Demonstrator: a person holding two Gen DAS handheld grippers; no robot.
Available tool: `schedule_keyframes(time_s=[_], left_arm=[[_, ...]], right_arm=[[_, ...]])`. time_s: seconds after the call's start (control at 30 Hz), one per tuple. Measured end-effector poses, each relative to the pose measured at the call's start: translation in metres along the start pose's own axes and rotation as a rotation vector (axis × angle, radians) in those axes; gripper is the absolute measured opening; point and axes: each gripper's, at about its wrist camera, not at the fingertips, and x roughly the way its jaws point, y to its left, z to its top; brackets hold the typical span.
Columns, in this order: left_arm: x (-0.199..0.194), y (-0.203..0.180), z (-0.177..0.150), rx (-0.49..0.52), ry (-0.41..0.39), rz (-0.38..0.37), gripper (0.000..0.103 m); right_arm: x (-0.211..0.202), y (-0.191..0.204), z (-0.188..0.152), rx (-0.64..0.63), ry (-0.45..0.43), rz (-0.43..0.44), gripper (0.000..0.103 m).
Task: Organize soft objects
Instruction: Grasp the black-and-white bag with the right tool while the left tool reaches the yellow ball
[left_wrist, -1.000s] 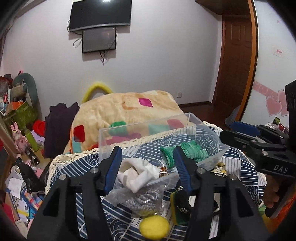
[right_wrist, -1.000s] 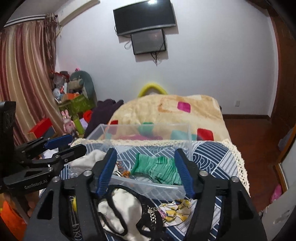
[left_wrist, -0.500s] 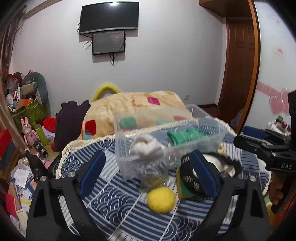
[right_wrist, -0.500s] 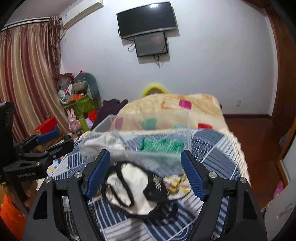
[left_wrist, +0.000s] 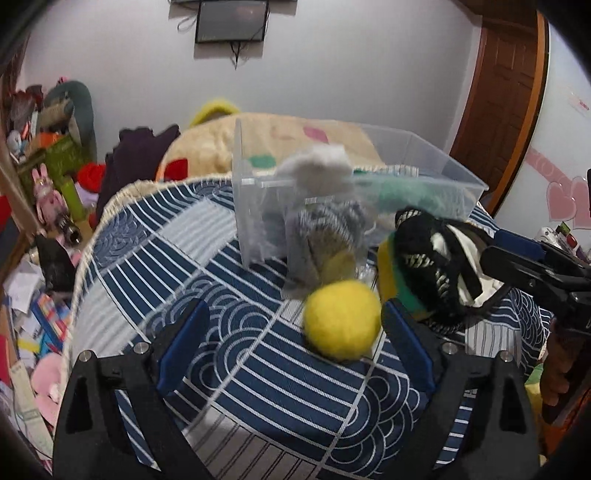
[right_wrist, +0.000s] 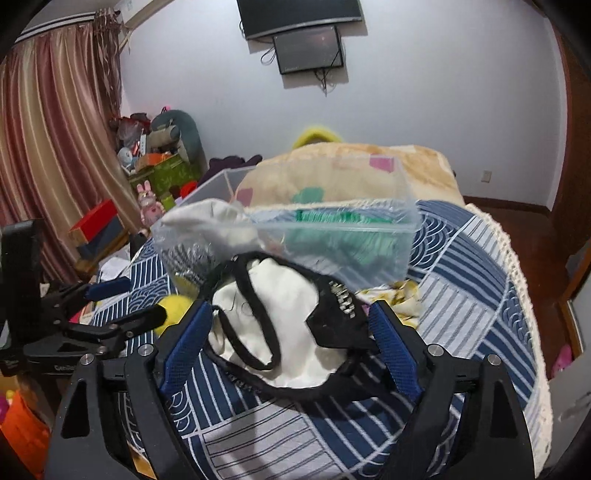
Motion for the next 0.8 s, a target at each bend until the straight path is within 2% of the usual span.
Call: schedule_keyframes(time_s=[0.07,0.13,0.3,0.37,0.47,0.53,0.6,0.63,0.67,0.7,0.77,0.8], left_arm=[[0.006,0.002,-0.003,-0.01,0.017,-0.014,0.092],[0.01,0.001,-0.007,-0.014,0.023,-0.032,0.083],[0.016,-0.007,-0.011,0.004,0.024,-0.065,0.068],[0.017,-0.012,-0.013,0.01,0.023,-0.077,0.058],[0.017,-0.018,-0.016,0.016,0.029,-0.105,0.046],[0.017,-0.021,-0.017,0.019,0.036,-0.122,0.045],[0.015,-0.025,-0.018,0.031,0.033,-0.12,0.045],[0.013,-0.026,-0.019,0.037,0.028,-0.111,0.045],[0.011,-0.028,-0.02,0.044,0.024,-0.104,0.045],[0.01,-0.029,-0.02,0.05,0.021,-0.101,0.044],[0.006,-0.029,-0.021,0.048,0.019,-0.101,0.044],[0.003,-0.029,-0.022,0.046,0.015,-0.1,0.044]], right_arm=[[0.004,0.004,-0.001,-0.007,0.01,0.002,0.095],[0.005,0.006,-0.002,-0.018,0.002,0.004,0.103],[0.009,0.007,-0.004,-0.022,0.016,-0.016,0.103],[0.012,0.002,-0.004,-0.004,0.03,-0.017,0.103],[0.022,-0.006,-0.007,0.043,0.082,-0.01,0.103],[0.026,-0.009,-0.009,0.057,0.099,-0.01,0.101],[0.026,-0.011,-0.012,0.062,0.1,-0.005,0.084],[0.025,-0.011,-0.012,0.061,0.105,-0.002,0.071],[0.024,-0.012,-0.013,0.06,0.106,-0.005,0.061],[0.022,-0.013,-0.013,0.061,0.103,-0.006,0.058],[0.019,-0.015,-0.013,0.065,0.091,-0.003,0.042],[0.016,-0.016,-0.013,0.064,0.085,0.001,0.038]])
